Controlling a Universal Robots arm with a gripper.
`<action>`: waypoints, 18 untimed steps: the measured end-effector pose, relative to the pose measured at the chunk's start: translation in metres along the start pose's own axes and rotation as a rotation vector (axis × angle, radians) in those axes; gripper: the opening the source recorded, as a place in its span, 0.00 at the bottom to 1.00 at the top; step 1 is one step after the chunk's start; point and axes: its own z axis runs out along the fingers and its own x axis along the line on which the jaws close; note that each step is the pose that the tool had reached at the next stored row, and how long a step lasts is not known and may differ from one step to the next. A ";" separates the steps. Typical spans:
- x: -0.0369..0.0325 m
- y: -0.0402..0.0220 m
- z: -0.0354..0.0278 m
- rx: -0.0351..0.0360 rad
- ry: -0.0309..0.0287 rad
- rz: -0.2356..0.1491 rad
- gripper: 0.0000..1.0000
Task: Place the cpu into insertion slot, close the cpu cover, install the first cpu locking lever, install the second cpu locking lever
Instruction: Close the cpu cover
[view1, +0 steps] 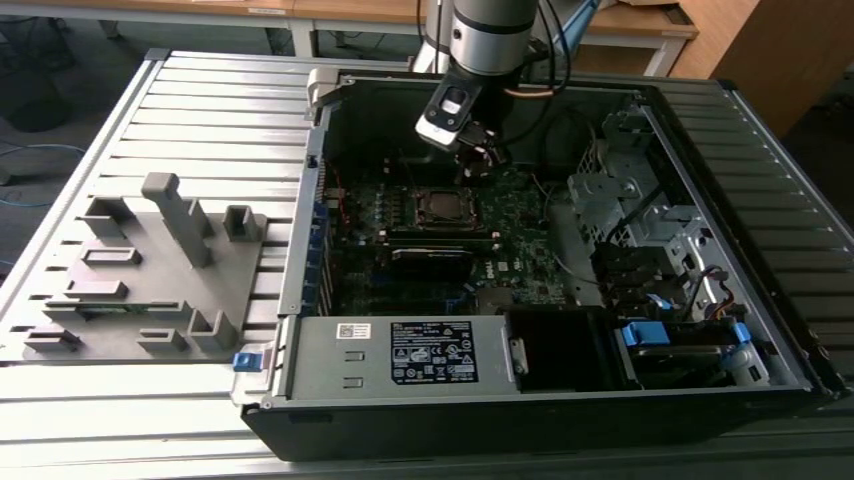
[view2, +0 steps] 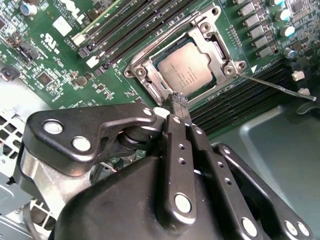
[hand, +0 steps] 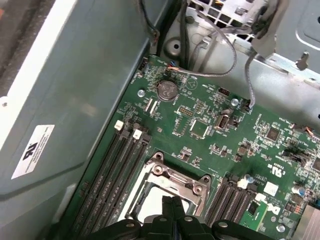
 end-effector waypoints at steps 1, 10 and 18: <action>0.0000 0.0000 0.0000 0.0000 0.0003 -0.009 0.10; 0.0000 0.0000 0.0003 0.0004 0.0036 -0.110 0.10; 0.0000 0.0000 0.0004 0.0006 0.0047 -0.148 0.10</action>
